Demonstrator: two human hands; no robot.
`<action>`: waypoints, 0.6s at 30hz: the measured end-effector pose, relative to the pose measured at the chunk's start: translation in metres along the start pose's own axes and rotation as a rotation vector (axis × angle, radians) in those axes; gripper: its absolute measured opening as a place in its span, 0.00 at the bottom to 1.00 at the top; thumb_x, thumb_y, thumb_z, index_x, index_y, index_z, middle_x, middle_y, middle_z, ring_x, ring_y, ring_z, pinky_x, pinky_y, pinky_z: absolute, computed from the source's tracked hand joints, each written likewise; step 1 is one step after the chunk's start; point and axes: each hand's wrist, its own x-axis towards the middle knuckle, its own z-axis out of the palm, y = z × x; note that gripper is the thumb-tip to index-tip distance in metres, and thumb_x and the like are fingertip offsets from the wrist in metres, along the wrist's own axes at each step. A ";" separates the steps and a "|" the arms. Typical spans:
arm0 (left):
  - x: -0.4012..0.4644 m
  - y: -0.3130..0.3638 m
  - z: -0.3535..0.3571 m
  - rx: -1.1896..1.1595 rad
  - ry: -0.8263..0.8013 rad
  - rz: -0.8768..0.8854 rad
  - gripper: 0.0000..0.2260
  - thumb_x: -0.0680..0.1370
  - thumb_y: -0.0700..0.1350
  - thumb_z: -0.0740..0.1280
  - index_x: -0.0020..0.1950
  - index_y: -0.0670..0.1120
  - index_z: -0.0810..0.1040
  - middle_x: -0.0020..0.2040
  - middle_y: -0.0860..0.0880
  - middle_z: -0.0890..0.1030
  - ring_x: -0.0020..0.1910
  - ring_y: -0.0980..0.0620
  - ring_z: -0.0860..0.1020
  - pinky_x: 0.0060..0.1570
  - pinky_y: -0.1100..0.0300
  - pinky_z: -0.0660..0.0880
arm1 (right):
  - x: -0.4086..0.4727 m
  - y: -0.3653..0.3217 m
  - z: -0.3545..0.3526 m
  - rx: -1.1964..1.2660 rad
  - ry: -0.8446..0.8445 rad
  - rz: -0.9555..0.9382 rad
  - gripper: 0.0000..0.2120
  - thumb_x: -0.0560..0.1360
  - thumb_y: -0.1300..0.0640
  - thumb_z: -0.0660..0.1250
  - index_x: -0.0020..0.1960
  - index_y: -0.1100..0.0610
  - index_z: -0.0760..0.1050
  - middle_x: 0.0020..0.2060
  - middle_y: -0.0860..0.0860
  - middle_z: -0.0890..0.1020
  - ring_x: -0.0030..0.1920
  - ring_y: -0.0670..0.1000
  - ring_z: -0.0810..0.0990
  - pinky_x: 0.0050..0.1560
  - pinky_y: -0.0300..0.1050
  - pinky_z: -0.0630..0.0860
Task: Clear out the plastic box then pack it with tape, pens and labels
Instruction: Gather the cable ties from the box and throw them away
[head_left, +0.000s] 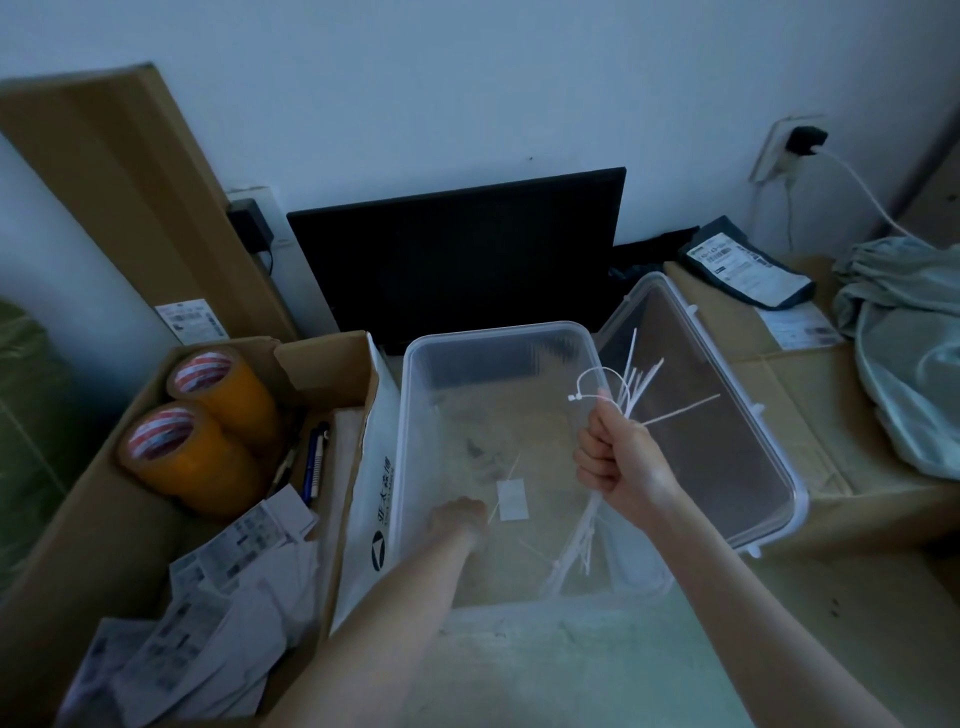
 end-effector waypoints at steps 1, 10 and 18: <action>-0.001 0.000 0.000 -0.011 -0.005 -0.003 0.18 0.77 0.36 0.63 0.67 0.37 0.70 0.66 0.40 0.72 0.65 0.40 0.73 0.61 0.49 0.72 | -0.001 0.000 0.000 0.003 0.000 -0.001 0.23 0.81 0.47 0.55 0.35 0.53 0.48 0.23 0.48 0.53 0.21 0.46 0.51 0.23 0.36 0.46; -0.012 0.011 -0.034 -0.934 0.270 0.000 0.07 0.79 0.36 0.56 0.50 0.42 0.73 0.47 0.37 0.78 0.28 0.47 0.74 0.20 0.61 0.70 | -0.002 0.000 0.002 0.013 -0.003 -0.009 0.22 0.81 0.48 0.56 0.31 0.53 0.54 0.22 0.48 0.55 0.20 0.46 0.52 0.22 0.36 0.48; -0.098 0.005 -0.055 -1.392 0.565 0.250 0.04 0.81 0.42 0.60 0.48 0.46 0.73 0.38 0.51 0.77 0.31 0.63 0.72 0.35 0.67 0.68 | -0.001 0.001 0.002 0.033 -0.015 -0.053 0.20 0.81 0.54 0.58 0.31 0.54 0.63 0.23 0.48 0.56 0.20 0.45 0.53 0.21 0.36 0.50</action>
